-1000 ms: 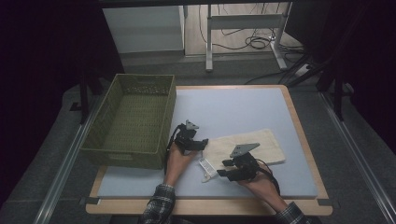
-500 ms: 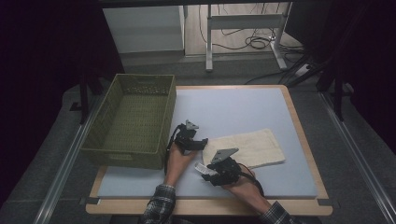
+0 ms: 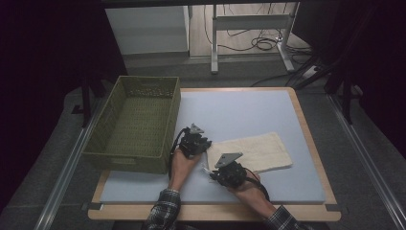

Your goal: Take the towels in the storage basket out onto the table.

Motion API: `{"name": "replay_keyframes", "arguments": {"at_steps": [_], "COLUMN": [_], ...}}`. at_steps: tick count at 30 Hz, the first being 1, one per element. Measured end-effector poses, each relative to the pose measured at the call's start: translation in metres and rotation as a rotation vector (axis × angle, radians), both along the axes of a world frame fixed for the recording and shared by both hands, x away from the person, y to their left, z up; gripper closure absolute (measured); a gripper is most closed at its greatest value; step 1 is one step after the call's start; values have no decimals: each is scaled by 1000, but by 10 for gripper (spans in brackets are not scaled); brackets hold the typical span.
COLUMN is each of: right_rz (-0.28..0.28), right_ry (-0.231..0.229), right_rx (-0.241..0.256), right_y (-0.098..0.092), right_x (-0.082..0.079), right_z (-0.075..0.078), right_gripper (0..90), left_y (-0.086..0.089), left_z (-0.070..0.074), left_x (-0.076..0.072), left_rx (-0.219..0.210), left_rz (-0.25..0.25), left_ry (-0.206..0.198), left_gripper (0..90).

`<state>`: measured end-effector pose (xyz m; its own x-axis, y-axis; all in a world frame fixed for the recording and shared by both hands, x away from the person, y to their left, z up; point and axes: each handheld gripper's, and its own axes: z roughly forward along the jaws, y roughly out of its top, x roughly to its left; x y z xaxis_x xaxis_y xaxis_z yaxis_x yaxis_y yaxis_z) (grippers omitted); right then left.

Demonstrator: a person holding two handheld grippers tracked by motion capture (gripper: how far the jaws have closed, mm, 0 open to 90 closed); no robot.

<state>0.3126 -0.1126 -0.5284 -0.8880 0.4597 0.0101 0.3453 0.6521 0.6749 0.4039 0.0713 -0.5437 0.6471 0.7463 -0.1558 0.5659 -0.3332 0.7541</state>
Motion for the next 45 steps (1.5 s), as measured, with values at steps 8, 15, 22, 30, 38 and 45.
{"name": "replay_keyframes", "arguments": {"at_steps": [8, 15, 22, 30, 38, 45], "right_rz": [-1, 16, 7, -36, -107, -154], "right_ry": [48, 58, 47, -1, -6, -6], "right_rx": [43, 71, 121, 159, 182, 202], "right_y": [-2, 7, -8, -39, -77, -103], "right_x": [6, 8, 7, 9, 13, 14], "right_z": [0, 1, 17, 34, 36, 36], "right_gripper": [853, 853, 852, 852, 852, 851], "left_y": [12, 15, 4, -18, -47, -69], "left_z": [1, 7, 21, 36, 41, 43], "left_x": [-3, -8, -6, 4, 13, 19], "left_rx": [-106, -101, -102, -101, -87, -78], "left_rz": [42, 84, 68, 29, -16, -56], "left_ry": [-6, -41, -72, -105, -126, -142], "left_gripper": [880, 881, 880, 881, 878, 877]}}
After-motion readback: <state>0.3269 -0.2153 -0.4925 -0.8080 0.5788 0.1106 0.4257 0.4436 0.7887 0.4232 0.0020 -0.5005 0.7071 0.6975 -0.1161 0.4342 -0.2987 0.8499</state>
